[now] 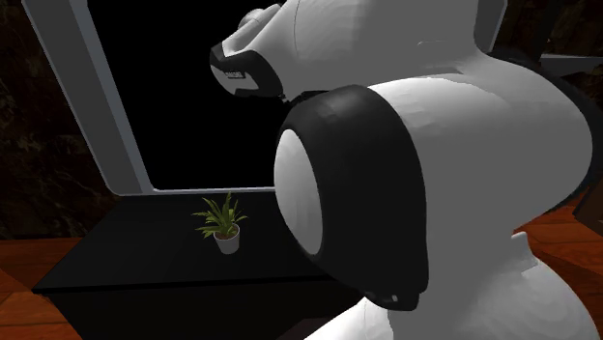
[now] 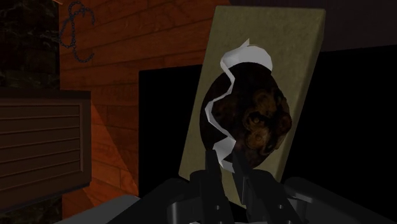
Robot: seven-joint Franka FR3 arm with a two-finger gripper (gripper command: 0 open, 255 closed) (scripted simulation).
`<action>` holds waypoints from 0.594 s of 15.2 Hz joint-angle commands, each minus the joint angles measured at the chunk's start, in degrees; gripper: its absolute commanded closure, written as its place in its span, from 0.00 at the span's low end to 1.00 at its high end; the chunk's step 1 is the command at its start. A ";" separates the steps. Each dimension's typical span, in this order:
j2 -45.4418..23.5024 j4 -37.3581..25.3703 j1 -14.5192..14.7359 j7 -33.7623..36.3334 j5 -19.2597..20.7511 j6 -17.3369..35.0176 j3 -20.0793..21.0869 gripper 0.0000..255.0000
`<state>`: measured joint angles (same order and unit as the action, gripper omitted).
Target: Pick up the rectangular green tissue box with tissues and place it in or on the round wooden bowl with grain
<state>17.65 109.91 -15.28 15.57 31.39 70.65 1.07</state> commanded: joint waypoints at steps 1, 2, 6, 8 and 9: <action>2.08 1.31 -0.90 -2.68 1.48 0.67 -1.63 1.00; 2.83 1.76 -1.37 -4.01 2.25 1.11 -2.52 1.00; 5.51 2.95 -3.48 -9.90 5.70 3.24 -6.60 1.00; 5.85 4.72 -3.45 -9.11 5.59 4.45 -6.76 1.00; 6.01 5.58 -3.44 -8.72 5.54 5.05 -6.85 1.00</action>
<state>23.34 114.64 -18.70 6.65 36.89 75.17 -5.66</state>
